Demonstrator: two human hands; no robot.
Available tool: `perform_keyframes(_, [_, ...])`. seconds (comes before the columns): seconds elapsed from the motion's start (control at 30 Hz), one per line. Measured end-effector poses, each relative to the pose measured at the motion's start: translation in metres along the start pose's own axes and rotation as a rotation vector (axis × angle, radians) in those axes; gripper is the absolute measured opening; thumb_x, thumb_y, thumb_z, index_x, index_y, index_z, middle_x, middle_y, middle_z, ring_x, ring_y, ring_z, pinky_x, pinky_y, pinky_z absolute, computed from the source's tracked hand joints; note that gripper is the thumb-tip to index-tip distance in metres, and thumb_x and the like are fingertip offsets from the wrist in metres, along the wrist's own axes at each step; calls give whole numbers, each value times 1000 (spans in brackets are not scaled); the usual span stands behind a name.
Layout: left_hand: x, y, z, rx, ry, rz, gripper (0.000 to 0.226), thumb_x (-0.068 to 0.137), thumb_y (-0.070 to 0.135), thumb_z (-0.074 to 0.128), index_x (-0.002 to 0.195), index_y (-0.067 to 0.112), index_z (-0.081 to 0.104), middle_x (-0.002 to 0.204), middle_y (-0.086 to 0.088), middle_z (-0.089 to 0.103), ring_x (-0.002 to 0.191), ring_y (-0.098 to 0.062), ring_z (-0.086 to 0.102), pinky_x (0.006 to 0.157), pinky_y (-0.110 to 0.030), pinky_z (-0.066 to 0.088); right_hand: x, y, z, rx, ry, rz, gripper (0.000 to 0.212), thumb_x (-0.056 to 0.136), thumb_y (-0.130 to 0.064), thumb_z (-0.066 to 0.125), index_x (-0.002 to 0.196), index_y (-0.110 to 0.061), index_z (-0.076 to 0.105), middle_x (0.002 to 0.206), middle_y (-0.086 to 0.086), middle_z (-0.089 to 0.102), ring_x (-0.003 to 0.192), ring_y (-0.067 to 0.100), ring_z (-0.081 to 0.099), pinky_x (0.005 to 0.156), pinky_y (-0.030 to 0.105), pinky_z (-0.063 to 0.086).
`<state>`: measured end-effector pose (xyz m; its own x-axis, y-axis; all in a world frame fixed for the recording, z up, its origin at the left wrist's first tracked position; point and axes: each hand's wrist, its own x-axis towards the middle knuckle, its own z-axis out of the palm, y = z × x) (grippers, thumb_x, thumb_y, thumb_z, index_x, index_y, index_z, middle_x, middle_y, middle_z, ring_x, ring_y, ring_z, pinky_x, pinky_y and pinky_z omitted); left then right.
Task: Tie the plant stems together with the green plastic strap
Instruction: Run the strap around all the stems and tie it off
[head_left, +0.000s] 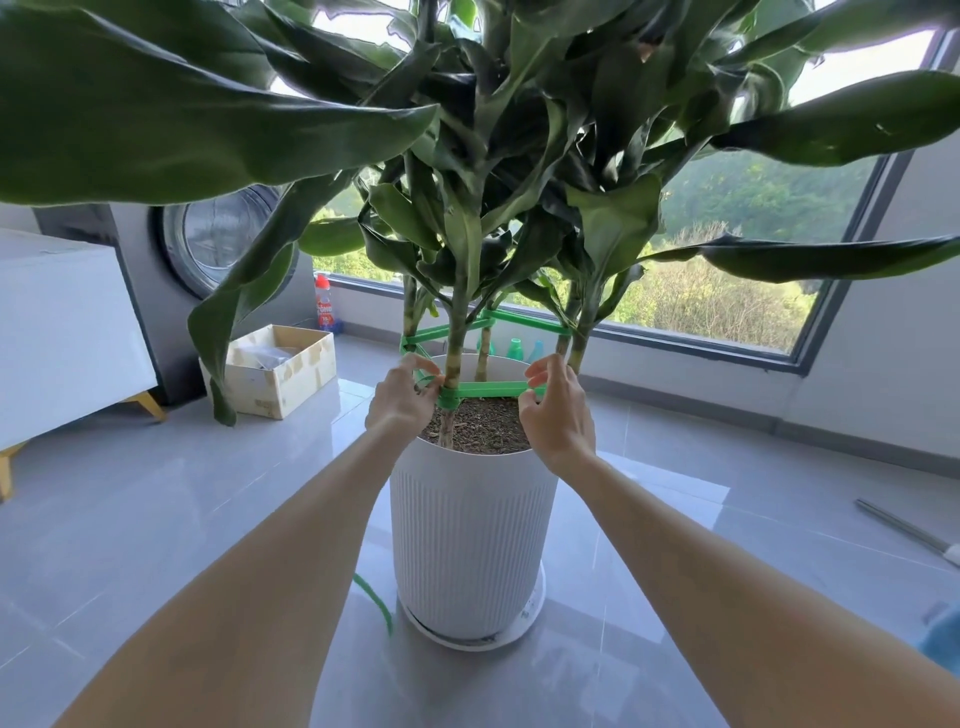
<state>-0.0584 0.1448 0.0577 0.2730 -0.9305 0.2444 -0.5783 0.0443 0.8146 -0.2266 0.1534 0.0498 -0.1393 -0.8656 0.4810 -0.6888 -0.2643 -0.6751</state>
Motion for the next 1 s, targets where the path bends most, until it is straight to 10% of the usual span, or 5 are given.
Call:
perform_keyframes(0.23, [-4, 4, -1, 167, 155, -140, 36, 83, 40, 66, 108, 20, 51, 123, -11, 36, 118, -30, 36, 96, -45, 33, 0, 1, 2, 5, 7, 13, 21, 89, -6, 52, 106, -17, 49, 106, 0, 56, 92, 18, 56, 74, 37, 51])
perform_keyframes(1.0, [-10, 1, 2, -123, -51, -171, 32, 91, 46, 51, 111, 26, 67, 133, 4, 38, 117, -21, 25, 105, -35, 23, -1, 1, 4, 10, -5, 53, 24, 88, -3, 50, 107, -17, 50, 113, 1, 55, 97, 20, 55, 75, 36, 48])
